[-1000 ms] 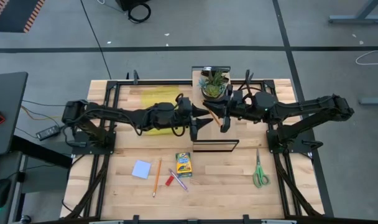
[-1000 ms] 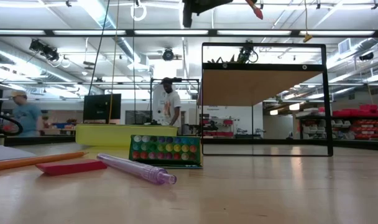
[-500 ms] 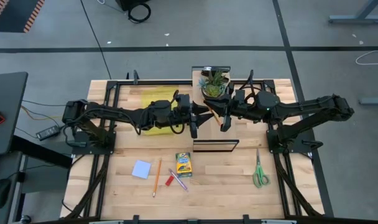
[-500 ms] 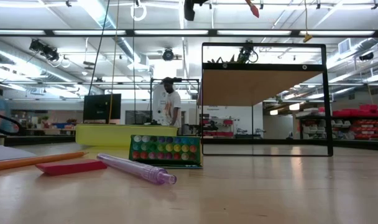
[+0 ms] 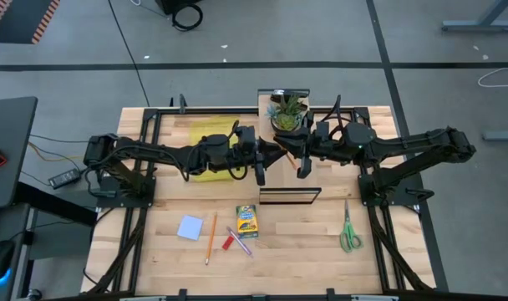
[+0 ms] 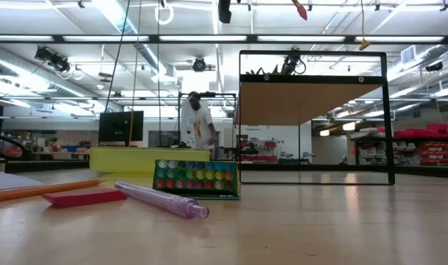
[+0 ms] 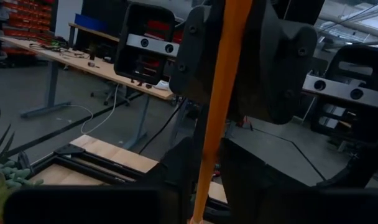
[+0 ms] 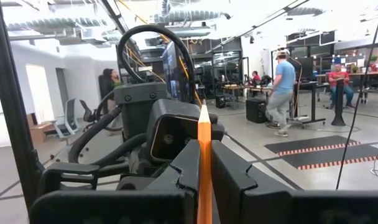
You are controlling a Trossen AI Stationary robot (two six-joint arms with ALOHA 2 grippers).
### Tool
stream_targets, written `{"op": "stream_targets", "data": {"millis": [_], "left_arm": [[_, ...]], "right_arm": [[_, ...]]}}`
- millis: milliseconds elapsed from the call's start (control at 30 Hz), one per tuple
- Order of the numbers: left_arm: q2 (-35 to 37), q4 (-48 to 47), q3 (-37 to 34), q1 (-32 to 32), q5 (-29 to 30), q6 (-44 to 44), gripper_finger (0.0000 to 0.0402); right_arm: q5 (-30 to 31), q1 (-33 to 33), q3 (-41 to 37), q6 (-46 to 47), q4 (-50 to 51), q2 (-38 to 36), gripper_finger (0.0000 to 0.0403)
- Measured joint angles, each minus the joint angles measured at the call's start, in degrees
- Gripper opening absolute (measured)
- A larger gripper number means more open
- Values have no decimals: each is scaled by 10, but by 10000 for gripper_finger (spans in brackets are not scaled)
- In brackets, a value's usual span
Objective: Pack school essentials
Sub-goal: Put the orange pencil into the yellow supply box
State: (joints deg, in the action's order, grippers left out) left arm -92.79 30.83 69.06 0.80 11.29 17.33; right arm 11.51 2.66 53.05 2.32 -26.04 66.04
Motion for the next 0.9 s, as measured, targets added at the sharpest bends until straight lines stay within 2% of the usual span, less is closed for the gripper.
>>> {"op": "stream_targets", "data": {"millis": [300,433,733,900], "left_arm": [[0,0,0,0,0,0,30],[0,0,0,0,0,1,25],[1,-1,0,-1,-1,0,30],[10,-7,-1,-13,-20,0,25]], "right_arm": [[0,0,0,-4,0,0,35],[0,0,0,5,0,0,43],[0,1,0,5,1,-1,129],[5,0,0,-17,20,-20,157]]}}
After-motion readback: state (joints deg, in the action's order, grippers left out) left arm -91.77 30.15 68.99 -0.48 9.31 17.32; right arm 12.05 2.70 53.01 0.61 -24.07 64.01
